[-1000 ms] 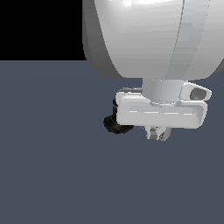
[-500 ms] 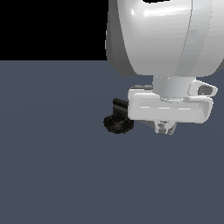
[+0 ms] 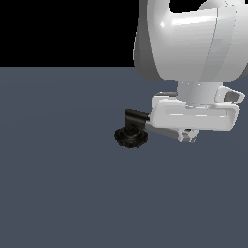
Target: Turn on the faucet by rotating a designated handle.
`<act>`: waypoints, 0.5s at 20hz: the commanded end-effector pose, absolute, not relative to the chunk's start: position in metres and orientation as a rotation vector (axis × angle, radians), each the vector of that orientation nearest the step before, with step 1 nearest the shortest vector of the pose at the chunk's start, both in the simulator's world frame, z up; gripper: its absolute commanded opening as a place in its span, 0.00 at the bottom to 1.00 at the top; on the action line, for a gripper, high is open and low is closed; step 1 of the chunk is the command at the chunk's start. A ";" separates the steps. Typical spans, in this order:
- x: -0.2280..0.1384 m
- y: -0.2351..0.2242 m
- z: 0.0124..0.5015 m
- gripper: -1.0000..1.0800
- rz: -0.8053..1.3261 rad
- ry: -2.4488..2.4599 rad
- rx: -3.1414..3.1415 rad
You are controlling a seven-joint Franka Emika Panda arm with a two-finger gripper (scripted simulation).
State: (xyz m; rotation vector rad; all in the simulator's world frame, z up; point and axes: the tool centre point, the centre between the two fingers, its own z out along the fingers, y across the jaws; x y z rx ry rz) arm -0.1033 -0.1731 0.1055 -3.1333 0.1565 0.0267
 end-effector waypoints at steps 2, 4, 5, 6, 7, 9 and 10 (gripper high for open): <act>-0.087 -0.180 0.108 0.00 0.007 0.138 -3.138; -0.082 -0.185 0.108 0.00 0.007 0.139 -3.138; -0.079 -0.189 0.108 0.00 0.006 0.141 -3.138; -0.077 -0.191 0.108 0.00 0.006 0.141 -3.138; -0.074 -0.194 0.108 0.00 0.005 0.142 -3.138; -0.070 -0.200 0.108 0.00 0.005 0.143 -3.138; -0.067 -0.203 0.109 0.00 0.004 0.144 -3.138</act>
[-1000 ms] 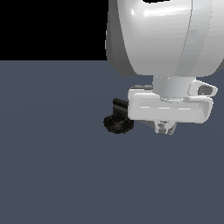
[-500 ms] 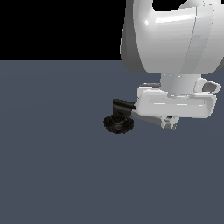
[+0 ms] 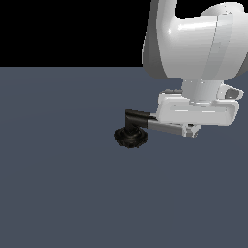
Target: Turn on the faucet by rotating a designated handle.
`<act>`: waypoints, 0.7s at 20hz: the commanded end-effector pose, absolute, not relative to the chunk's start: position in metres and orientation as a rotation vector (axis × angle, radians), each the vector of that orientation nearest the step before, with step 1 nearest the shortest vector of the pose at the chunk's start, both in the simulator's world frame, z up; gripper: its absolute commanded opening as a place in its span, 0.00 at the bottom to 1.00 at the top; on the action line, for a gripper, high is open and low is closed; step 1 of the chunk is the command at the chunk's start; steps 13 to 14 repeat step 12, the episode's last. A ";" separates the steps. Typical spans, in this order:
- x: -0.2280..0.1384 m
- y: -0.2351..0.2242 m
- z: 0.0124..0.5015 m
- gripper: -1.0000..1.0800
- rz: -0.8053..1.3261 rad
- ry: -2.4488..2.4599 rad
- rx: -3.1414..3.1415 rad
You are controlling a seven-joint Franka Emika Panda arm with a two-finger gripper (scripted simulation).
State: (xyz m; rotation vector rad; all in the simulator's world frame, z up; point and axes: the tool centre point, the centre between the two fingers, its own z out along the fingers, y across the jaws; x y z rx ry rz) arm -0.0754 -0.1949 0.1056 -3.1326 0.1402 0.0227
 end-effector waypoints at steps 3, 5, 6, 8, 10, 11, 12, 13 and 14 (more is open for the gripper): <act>-0.060 -0.211 0.109 0.00 0.003 0.146 -3.138; -0.055 -0.217 0.109 0.00 0.002 0.147 -3.138; -0.053 -0.219 0.109 0.00 0.002 0.148 -3.138; -0.048 -0.225 0.109 0.00 0.001 0.149 -3.138; -0.044 -0.230 0.109 0.00 0.000 0.151 -3.138; -0.041 -0.233 0.109 0.00 0.000 0.151 -3.138; -0.041 -0.233 0.109 0.00 0.000 0.151 -3.138; -0.041 -0.233 0.109 0.00 0.000 0.151 -3.138; -0.041 -0.233 0.109 0.00 0.000 0.151 -3.138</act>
